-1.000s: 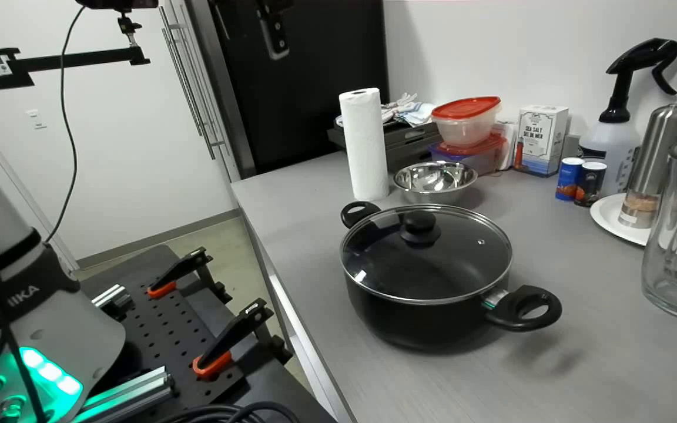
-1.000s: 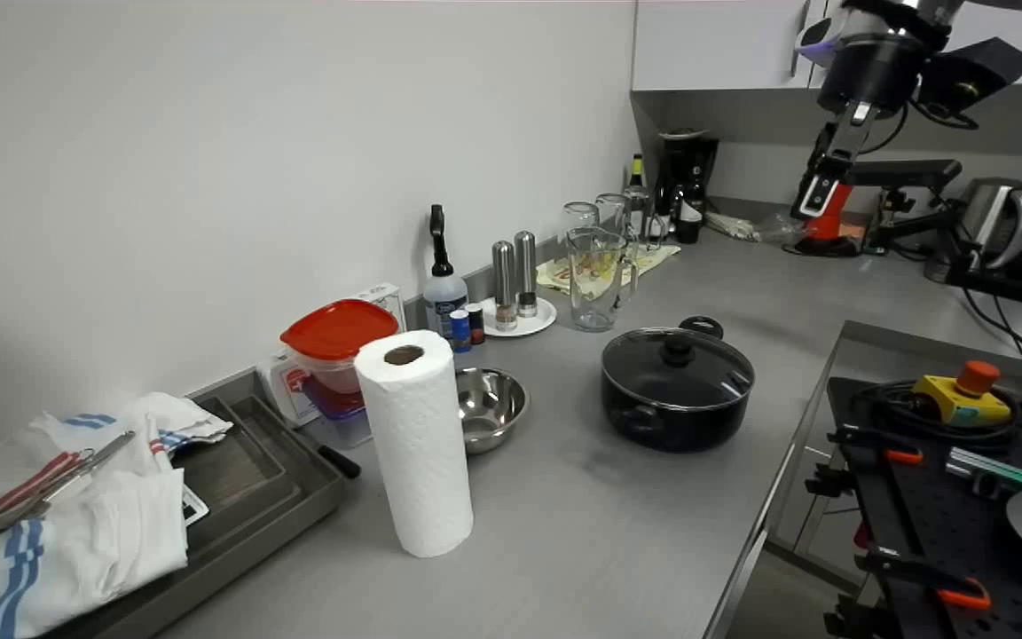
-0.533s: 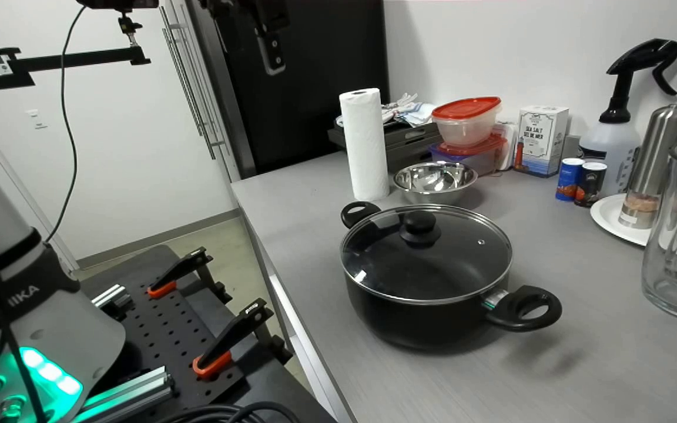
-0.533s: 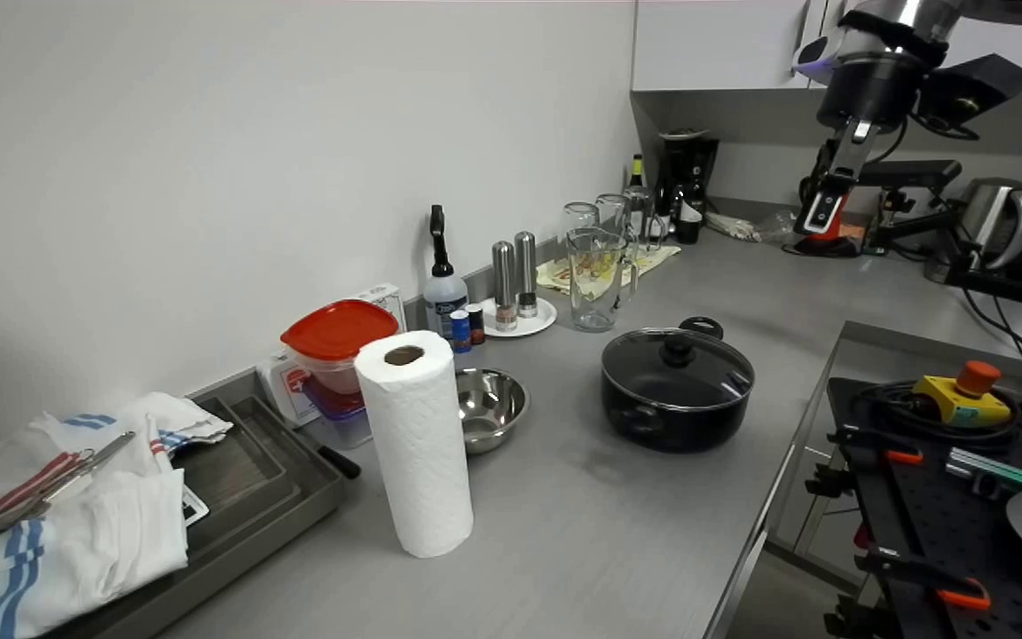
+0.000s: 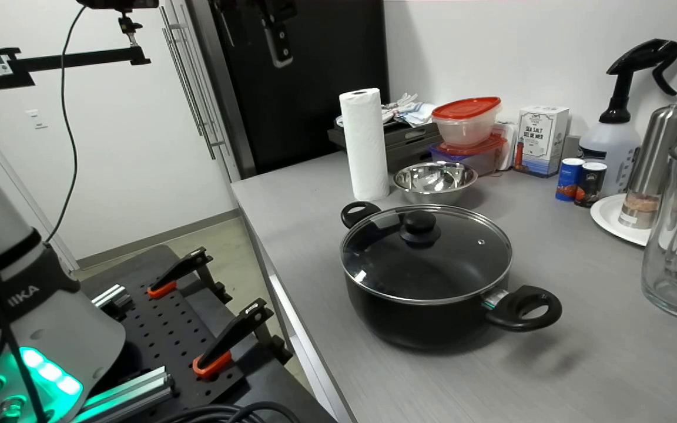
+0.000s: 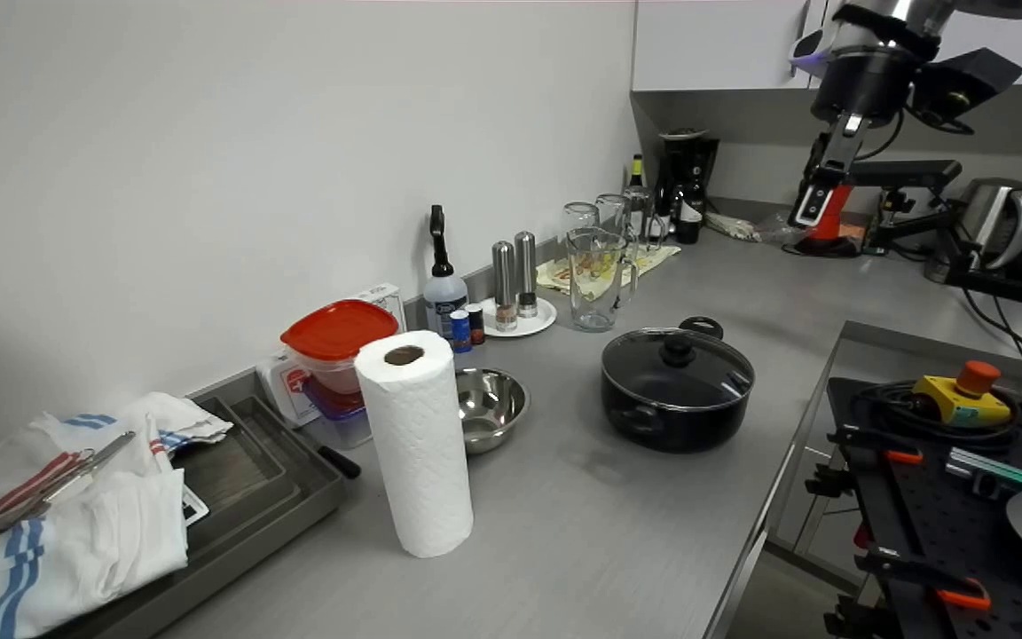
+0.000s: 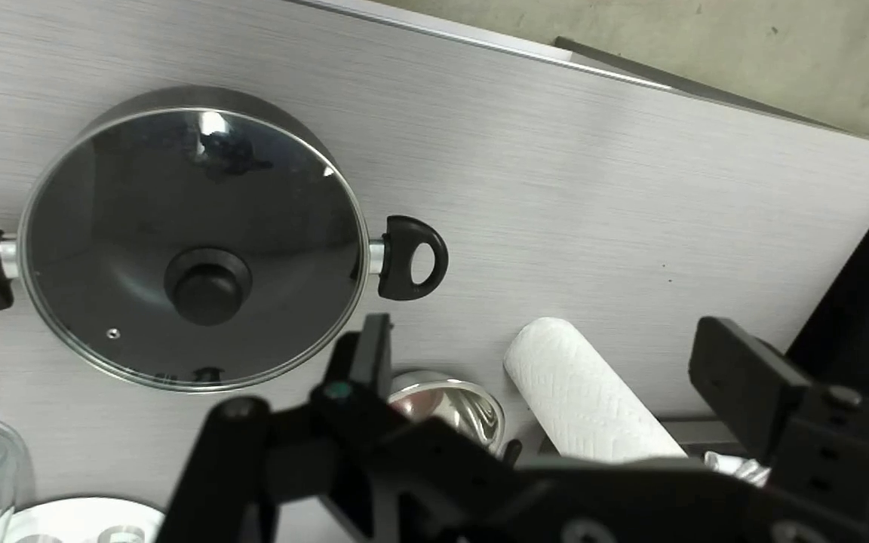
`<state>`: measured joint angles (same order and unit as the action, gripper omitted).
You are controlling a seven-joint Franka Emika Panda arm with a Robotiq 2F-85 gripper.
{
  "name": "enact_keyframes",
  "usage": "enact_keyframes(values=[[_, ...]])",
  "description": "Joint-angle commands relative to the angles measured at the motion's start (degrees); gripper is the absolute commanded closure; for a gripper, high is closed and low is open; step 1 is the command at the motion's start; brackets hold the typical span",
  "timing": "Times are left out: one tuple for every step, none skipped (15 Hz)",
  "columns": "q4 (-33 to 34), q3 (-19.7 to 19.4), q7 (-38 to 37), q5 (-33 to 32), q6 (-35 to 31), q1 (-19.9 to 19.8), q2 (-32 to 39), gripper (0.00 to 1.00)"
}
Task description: Take the lid off the pot
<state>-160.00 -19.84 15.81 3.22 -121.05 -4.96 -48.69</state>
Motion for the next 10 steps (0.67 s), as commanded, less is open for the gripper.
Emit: enact_keyframes(values=[[0.30, 1.58, -1.95, 1.92, -4.85, -0.58, 4.41, 0.00], [0.40, 1.94, -3.11, 2.42, -7.26, -0.44, 6.22, 0.00], [0.61, 2.32, -3.92, 2.68, -8.49, -0.45, 7.65, 0.00], [0.49, 2.64, -5.02, 3.46, -11.64, -0.38, 9.33, 0.00], [0.87, 3.17, -6.01, 3.78, -13.16, -0.40, 11.13, 0.00], [1.11, 3.70, -7.31, 4.34, -15.83, -0.43, 13.08, 0.00], [1.37, 4.31, -8.60, 4.64, -18.11, -0.57, 14.83, 0.00], [1.87, 5.02, -10.10, 4.89, -20.47, -0.74, 16.92, 0.00], [2.50, 5.68, -11.60, 4.99, -22.26, -0.97, 18.93, 0.00], [3.16, 6.37, -13.23, 4.92, -24.49, -1.28, 21.11, 0.00]])
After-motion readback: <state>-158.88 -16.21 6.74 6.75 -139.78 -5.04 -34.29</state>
